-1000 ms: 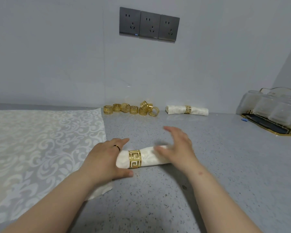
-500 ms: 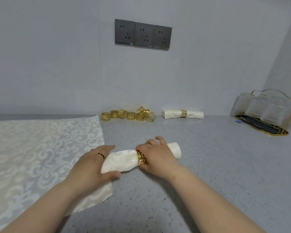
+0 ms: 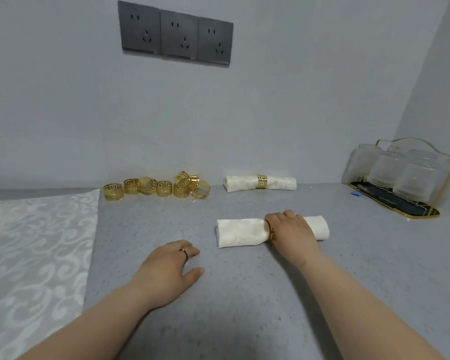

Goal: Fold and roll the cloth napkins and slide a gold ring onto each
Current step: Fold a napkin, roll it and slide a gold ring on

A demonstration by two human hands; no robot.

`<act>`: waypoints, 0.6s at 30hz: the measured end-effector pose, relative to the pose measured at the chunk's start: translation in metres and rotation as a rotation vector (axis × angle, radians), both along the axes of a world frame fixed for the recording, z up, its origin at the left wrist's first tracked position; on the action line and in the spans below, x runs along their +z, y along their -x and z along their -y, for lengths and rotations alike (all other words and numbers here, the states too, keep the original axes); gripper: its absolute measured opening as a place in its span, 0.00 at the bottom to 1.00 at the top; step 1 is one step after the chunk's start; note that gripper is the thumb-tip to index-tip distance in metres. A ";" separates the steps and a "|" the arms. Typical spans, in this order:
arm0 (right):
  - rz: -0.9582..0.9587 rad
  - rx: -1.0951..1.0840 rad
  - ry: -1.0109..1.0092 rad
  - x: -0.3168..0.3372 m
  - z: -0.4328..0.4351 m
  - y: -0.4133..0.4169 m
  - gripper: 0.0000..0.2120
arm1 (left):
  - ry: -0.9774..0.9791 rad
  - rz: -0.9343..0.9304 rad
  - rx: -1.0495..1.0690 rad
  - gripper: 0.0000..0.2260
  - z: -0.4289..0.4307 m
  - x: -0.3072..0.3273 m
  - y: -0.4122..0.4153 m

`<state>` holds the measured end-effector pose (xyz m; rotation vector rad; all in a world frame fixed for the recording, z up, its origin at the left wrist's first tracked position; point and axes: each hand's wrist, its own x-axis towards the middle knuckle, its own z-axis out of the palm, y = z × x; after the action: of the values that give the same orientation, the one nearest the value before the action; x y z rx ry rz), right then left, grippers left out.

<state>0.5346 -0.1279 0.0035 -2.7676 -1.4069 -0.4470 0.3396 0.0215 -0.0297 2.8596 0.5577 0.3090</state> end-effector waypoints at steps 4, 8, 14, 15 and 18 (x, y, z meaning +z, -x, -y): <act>-0.028 -0.052 -0.007 -0.001 -0.025 -0.041 0.15 | -0.032 -0.012 0.019 0.61 -0.009 -0.004 -0.010; -0.072 -0.104 -0.023 -0.003 -0.058 -0.074 0.17 | -0.029 0.046 -0.017 0.51 -0.015 -0.011 -0.013; -0.056 -0.163 -0.014 -0.004 -0.102 -0.112 0.17 | -0.018 -0.020 0.008 0.57 -0.019 -0.008 -0.017; -0.054 -0.164 -0.009 -0.004 -0.107 -0.117 0.17 | -0.014 -0.026 0.006 0.57 -0.021 -0.008 -0.017; -0.043 -0.173 -0.006 -0.004 -0.118 -0.128 0.18 | -0.010 -0.036 -0.008 0.55 -0.024 -0.009 -0.017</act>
<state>0.6629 -0.0101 -0.0006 -2.8873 -1.1613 -0.3914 0.3569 0.0454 -0.0391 2.8814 0.5526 0.2605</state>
